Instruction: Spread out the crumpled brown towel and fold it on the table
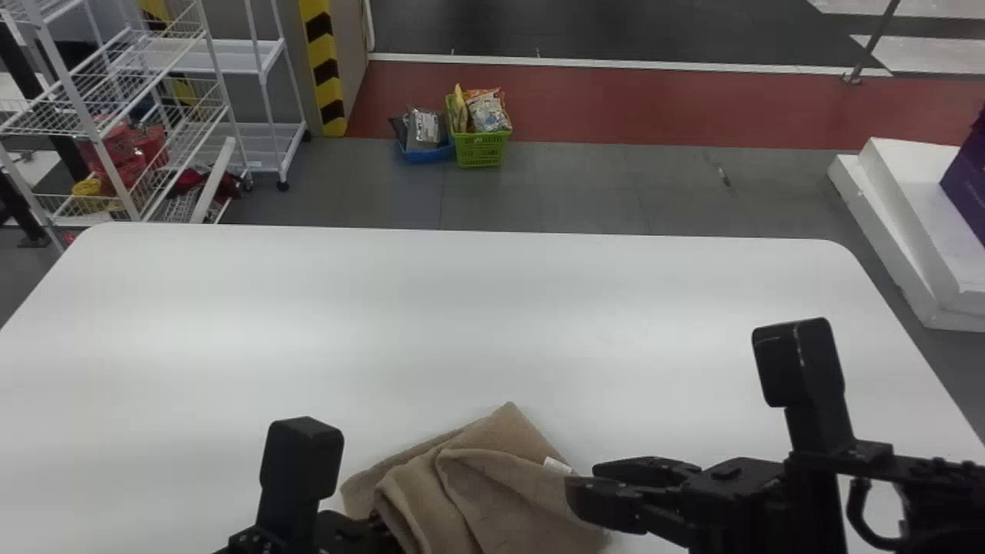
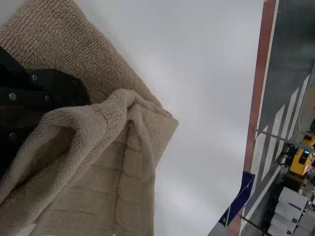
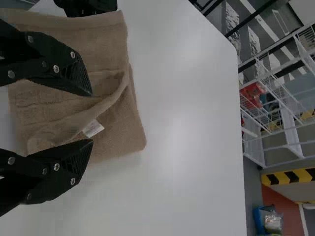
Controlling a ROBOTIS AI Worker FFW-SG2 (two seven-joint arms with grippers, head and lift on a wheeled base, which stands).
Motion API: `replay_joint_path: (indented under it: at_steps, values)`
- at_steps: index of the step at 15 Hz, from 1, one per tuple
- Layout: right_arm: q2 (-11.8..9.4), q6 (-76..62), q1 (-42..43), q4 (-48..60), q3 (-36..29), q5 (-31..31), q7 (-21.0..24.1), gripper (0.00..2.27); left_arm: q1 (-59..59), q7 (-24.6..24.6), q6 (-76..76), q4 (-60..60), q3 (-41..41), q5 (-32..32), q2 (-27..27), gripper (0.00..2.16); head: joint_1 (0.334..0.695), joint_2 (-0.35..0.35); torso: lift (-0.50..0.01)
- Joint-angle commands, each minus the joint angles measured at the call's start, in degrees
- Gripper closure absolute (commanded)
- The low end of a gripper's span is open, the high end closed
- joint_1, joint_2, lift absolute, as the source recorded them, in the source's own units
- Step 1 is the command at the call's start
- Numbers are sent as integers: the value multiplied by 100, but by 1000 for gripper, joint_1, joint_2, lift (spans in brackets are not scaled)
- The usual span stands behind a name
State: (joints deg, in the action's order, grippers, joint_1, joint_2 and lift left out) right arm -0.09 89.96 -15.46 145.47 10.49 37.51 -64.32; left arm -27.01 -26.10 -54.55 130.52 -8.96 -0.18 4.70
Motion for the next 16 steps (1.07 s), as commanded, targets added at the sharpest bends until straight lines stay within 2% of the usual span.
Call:
replay_joint_path:
  at_steps: [1,2,3,7,10,14,16]
  values:
    - [14,12,-115,-159,-74,-50,148,930,56,8,-43,43,96,0,-21,883,695,-57,-127]
    - [14,12,-167,-203,-74,-77,254,657,82,17,-26,43,184,9,-21,539,695,-62,-127]
    - [14,12,-176,-300,-74,-77,254,657,109,0,-8,52,307,44,-30,437,695,-62,-127]
    - [14,12,-167,-423,-171,-411,482,657,302,-18,168,114,949,326,-39,434,695,-26,-127]
    - [14,12,-97,-423,-109,-472,482,657,487,-53,98,61,1230,405,-30,434,695,45,-127]
    - [14,12,52,-432,-118,-850,746,670,451,-79,537,-62,1538,457,-39,434,695,97,-127]
    - [14,12,-18,-388,-109,-1254,825,826,451,-132,695,-53,1968,721,-39,437,695,116,-127]
